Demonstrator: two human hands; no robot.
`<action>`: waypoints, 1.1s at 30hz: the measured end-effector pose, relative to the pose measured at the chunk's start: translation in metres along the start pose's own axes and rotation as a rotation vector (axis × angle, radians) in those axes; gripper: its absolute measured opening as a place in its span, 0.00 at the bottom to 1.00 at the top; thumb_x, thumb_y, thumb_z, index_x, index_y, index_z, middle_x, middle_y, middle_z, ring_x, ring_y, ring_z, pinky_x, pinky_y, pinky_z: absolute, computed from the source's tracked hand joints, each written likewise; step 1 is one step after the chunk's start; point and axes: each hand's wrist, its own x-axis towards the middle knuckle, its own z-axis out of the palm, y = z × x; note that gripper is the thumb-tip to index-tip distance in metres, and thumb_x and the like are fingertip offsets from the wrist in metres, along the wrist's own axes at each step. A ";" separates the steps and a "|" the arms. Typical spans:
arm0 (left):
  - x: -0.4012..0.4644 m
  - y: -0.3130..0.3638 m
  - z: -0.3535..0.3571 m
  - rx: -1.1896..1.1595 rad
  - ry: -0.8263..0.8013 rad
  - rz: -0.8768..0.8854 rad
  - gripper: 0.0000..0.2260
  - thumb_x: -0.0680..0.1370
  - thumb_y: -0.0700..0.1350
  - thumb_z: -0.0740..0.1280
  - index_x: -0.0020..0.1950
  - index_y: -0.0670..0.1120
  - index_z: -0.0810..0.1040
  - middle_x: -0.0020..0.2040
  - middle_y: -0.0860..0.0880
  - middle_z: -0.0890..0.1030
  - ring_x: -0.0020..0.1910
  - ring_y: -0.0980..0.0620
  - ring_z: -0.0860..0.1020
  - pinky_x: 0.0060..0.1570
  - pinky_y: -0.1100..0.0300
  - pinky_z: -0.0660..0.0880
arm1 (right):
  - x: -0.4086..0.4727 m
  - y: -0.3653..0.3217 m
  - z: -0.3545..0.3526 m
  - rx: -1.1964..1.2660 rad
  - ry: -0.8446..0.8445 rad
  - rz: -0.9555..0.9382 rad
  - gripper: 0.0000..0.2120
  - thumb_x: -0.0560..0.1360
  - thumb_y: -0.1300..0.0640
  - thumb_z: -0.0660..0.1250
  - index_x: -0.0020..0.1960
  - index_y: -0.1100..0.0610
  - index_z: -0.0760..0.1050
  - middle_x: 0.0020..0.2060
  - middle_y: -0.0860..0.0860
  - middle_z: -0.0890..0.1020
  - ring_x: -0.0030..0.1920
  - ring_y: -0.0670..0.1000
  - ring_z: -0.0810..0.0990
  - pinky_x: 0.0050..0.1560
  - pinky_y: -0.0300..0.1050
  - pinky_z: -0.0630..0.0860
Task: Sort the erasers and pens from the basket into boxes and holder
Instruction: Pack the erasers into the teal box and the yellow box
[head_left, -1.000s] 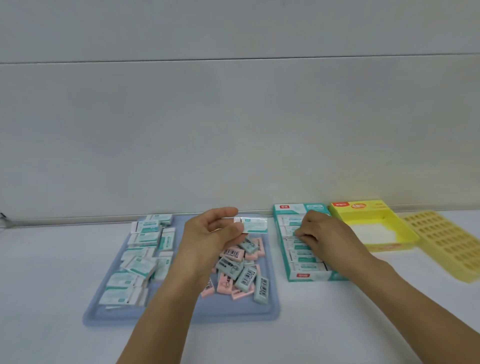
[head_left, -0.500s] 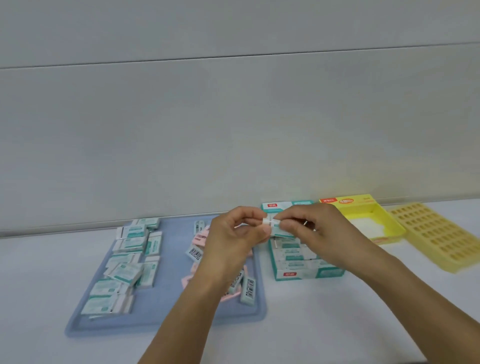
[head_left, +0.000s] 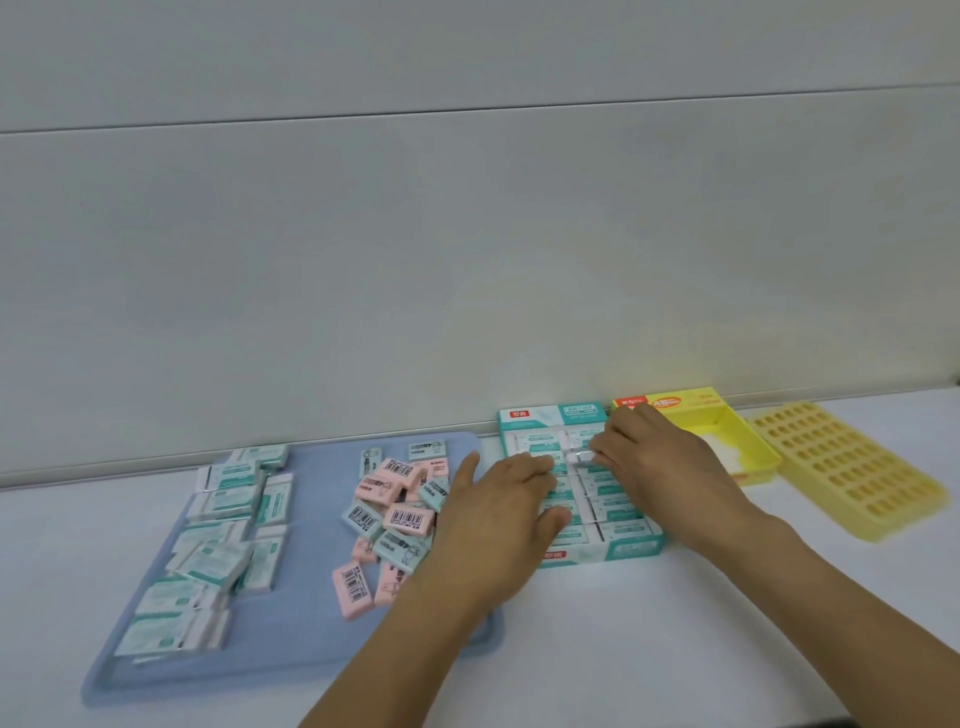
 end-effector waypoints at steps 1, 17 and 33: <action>0.000 0.000 0.000 -0.006 0.001 0.003 0.21 0.83 0.56 0.53 0.74 0.53 0.67 0.77 0.58 0.61 0.75 0.60 0.57 0.75 0.50 0.41 | 0.001 0.001 -0.001 -0.020 -0.018 -0.019 0.16 0.56 0.62 0.83 0.36 0.53 0.79 0.35 0.49 0.76 0.36 0.51 0.77 0.20 0.36 0.52; -0.036 -0.056 -0.053 -0.535 0.357 -0.095 0.12 0.80 0.48 0.65 0.64 0.54 0.77 0.64 0.59 0.75 0.66 0.63 0.69 0.65 0.70 0.63 | 0.037 -0.043 -0.023 0.306 0.002 0.030 0.03 0.75 0.54 0.69 0.45 0.49 0.82 0.40 0.47 0.79 0.42 0.54 0.79 0.41 0.48 0.72; -0.098 -0.244 -0.077 -0.346 0.248 -0.589 0.17 0.77 0.48 0.69 0.65 0.46 0.77 0.58 0.49 0.79 0.51 0.53 0.77 0.52 0.61 0.71 | 0.184 -0.248 0.022 0.489 -0.283 -0.128 0.09 0.78 0.61 0.60 0.52 0.58 0.78 0.52 0.56 0.77 0.55 0.57 0.76 0.49 0.48 0.73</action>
